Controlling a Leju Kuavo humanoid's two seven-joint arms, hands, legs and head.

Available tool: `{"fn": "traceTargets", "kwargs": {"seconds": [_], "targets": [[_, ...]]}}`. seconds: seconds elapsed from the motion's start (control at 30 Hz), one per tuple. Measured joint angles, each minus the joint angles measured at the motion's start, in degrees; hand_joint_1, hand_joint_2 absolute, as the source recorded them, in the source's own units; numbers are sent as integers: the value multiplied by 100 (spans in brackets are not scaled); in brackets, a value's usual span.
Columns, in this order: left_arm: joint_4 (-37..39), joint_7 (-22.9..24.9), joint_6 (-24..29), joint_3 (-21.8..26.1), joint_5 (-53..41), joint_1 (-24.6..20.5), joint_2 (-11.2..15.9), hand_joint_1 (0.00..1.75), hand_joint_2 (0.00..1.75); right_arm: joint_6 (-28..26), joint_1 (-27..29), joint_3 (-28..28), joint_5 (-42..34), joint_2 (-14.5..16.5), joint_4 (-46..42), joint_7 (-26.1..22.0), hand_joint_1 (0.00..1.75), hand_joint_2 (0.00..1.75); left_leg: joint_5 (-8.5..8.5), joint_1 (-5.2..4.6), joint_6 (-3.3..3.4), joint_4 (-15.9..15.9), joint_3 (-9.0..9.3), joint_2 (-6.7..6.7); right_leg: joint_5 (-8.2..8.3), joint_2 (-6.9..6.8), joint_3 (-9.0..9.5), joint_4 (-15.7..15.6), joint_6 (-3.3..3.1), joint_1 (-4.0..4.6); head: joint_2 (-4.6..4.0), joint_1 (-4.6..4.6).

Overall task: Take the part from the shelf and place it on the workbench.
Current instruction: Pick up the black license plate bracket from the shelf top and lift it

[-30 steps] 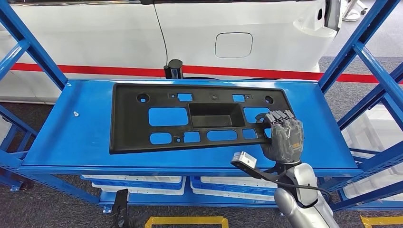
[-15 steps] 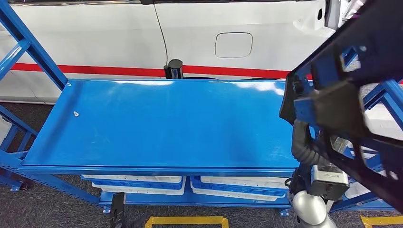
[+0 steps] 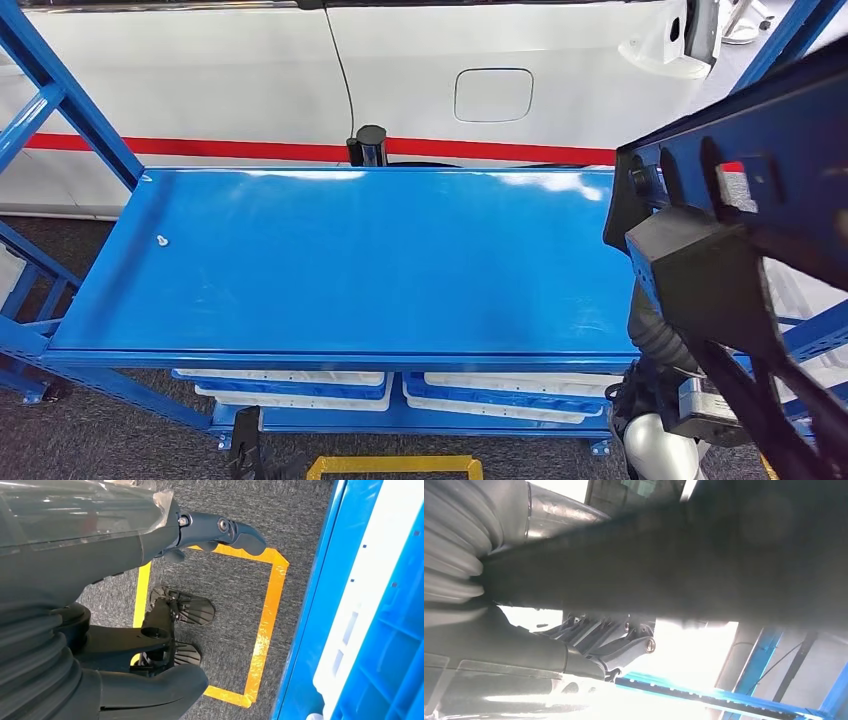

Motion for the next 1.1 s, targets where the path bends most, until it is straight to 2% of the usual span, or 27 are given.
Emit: {"fn": "traceTargets", "kwargs": {"seconds": [0.07,0.1,0.13,0.2,0.23,0.27,0.3,0.37,0.4,0.43,0.5,0.57,0.6,0.63,0.7,0.73,0.77,0.8,0.83,0.9,0.93,0.97,1.0,1.07,1.1], "targets": [[-2,10,1,1,7,-2,-2,0,175,0,5,-1,0,4,-15,0,175,175,56,24,67,-68,29,14,-50,-3,-34,55,25,-5,0,3],[-3,22,3,1,11,-4,-4,0,175,0,6,-2,0,6,-21,0,175,175,83,41,101,-107,42,23,-146,-4,-97,192,14,-3,0,9],[-4,40,7,2,17,-4,-6,0,175,0,9,-3,0,7,-25,1,175,175,106,56,128,-137,49,32,-296,-5,-213,454,-6,-5,0,18],[-4,70,15,2,29,0,-10,0,175,0,25,-4,-1,8,-26,9,175,175,122,54,142,-144,27,38,-642,-5,-540,1230,-36,-17,0,31],[-4,80,17,2,40,5,-11,0,175,0,37,-4,-1,7,-26,13,175,175,128,57,135,-143,15,39,-746,-6,-664,1540,-18,-30,0,32],[-4,82,18,2,49,8,-13,0,175,0,48,-4,-1,7,-26,17,175,175,137,62,124,-140,4,39,-762,-7,-696,1659,26,-48,0,32],[-4,83,18,2,57,9,-14,0,175,0,54,-4,0,7,-26,17,175,175,145,73,106,-135,-4,39,-685,-11,-609,1536,91,-71,0,33],[-4,82,17,2,62,8,-18,0,175,0,52,-4,0,7,-26,17,175,175,150,101,45,-95,-27,32,-420,-33,-167,744,237,-133,0,37],[-4,81,17,2,63,7,-18,0,175,0,55,-3,0,8,-26,17,175,175,150,106,0,-69,-49,25,-303,-22,28,411,269,-135,0,42],[-4,79,17,2,63,7,-16,0,175,0,56,-1,-1,8,-27,18,175,175,151,101,-46,-34,-72,16,-240,-8,149,188,271,-136,0,45],[-4,76,19,2,66,8,-11,0,175,0,62,1,1,7,-31,34,175,175,175,84,-118,10,-122,-5,-212,39,144,173,195,-110,0,35],[-3,74,23,2,75,18,-3,0,175,0,61,-1,2,11,-32,59,175,175,141,103,-168,71,-178,-11,-199,40,81,186,108,-140,0,13],[-3,74,24,2,82,24,2,0,175,0,61,-1,2,16,-33,66,175,175,23,116,-190,185,-230,-6,-171,35,50,189,59,-148,0,5],[-3,73,23,2,89,29,6,0,175,0,61,-2,-3,22,-33,68,175,175,-178,128,-208,417,-321,0,-137,27,12,187,3,-152,0,-2],[-3,72,4,2,99,43,8,0,175,0,66,-3,-10,34,-33,68,175,175,-674,133,-234,1146,-580,9,-72,8,-75,190,-88,-120,0,-10],[-2,71,-10,2,101,55,8,0,175,0,72,-3,-13,38,-32,68,175,175,-839,133,-237,1477,-678,9,-42,1,-120,192,-113,-102,0,-12],[-3,69,-26,2,105,71,8,0,175,0,81,-3,-19,39,-32,66,175,175,-898,133,-232,1645,-692,9,-12,-3,-161,193,-126,-86,0,-12],[-3,68,-40,2,110,86,8,0,175,0,91,-3,-26,39,-32,63,175,175,-849,133,-218,1595,-592,9,14,-4,-195,194,-124,-74,0,-12],[-4,66,-53,2,115,96,8,0,175,0,101,-4,-34,38,-32,56,175,175,-725,132,-194,1340,-387,9,39,-2,-220,195,-116,-65,0,-13],[-13,66,-75,2,122,95,10,0,175,0,125,-16,-42,38,-34,15,175,175,-487,120,-131,545,162,-1,83,0,-253,198,-77,-45,0,-14],[-20,64,-82,2,122,91,12,0,175,0,140,-26,-38,38,-37,-15,175,175,-424,104,-108,255,347,-8,109,-2,-261,195,-46,-38,0,-9],[-26,63,-86,2,123,88,13,0,175,0,159,-35,-33,38,-39,-43,175,175,-406,81,-90,85,445,-15,135,-6,-267,192,-7,-34,0,-9],[-32,62,-86,2,125,89,14,0,175,0,184,-42,-28,38,-40,-67,175,175,-401,54,-79,40,455,-17,166,-11,-274,182,39,-35,0,-11],[-38,58,-81,2,128,88,9,0,175,0,231,-46,-25,33,-46,-93,175,175,-324,36,-17,-8,420,0,202,-17,-293,171,124,-45,0,-19],[-42,51,-79,2,128,85,4,0,175,0,251,-51,-21,29,-50,-105,175,175,-266,40,32,-43,397,14,136,-19,-341,236,136,-41,0,-14]]}}
